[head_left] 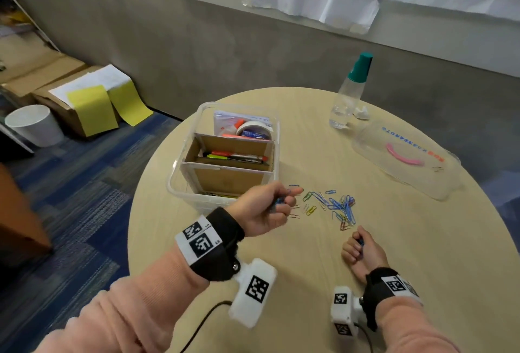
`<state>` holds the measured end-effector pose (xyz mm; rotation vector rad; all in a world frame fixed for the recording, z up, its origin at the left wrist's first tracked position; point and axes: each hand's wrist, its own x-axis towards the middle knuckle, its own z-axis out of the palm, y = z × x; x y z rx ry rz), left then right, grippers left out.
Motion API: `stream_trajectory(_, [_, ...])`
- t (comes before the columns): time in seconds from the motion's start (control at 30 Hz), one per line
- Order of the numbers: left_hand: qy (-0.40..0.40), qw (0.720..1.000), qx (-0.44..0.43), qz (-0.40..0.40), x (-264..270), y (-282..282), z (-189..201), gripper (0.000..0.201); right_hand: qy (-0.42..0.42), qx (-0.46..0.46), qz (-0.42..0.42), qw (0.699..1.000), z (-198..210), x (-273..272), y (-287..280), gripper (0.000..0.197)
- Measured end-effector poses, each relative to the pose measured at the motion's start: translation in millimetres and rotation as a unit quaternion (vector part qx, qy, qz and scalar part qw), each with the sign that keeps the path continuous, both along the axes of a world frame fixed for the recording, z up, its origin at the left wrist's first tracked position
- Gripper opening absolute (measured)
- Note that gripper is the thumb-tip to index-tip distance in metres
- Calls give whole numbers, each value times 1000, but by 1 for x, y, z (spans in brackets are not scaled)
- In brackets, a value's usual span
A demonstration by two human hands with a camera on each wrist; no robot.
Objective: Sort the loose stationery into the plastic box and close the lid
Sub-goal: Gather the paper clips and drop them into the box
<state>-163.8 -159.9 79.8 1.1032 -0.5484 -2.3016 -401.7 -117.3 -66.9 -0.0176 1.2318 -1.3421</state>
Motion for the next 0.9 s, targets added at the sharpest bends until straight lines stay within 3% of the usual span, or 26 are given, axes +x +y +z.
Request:
stream_trajectory(0.03, [-72, 994, -76, -5, 7, -5, 4, 27, 0, 1, 0, 1000, 1, 0, 0, 38])
stream_trajectory(0.1, [-226, 948, -223, -26, 25, -16, 11, 29, 1, 3, 1, 1000, 2, 2, 1, 38])
stream_trajectory(0.2, [-421, 821, -373, -99, 51, -38, 7, 26, 2, 10, 0, 1000, 5, 2, 1, 38])
stream_trajectory(0.3, [-533, 706, -419, -202, 75, -54, -6, 25, 31, 28, 11, 999, 10, 7, -1, 37])
stream_trajectory(0.4, [-587, 643, -421, -254, 92, -60, -17, 26, 148, 81, 79, 982, 20, 13, -4, 36])
stream_trajectory(0.47, [-606, 632, -424, -230, 100, -61, -20, 27, 246, 131, 163, 947, 31, 20, -8, 34])
stream_trajectory(0.53, [-611, 643, -434, -157, 106, -61, -22, 27, 293, 151, 225, 917, 46, 30, -13, 31])
stream_trajectory(0.63, [-606, 641, -471, 10, 115, -57, -28, 23, 306, 114, 261, 909, 78, 51, -24, 31])
stream_trajectory(0.7, [-596, 633, -488, 79, 120, -53, -33, 22, 293, 57, 277, 913, 105, 69, -33, 32])
stream_trajectory(0.8, [-586, 623, -512, 78, 123, -48, -41, 27, 250, -30, 315, 915, 144, 102, -47, 31])
stream_trajectory(0.9, [-579, 620, -523, 83, 124, -47, -44, 30, 251, -63, 388, 884, 163, 140, -64, 25])
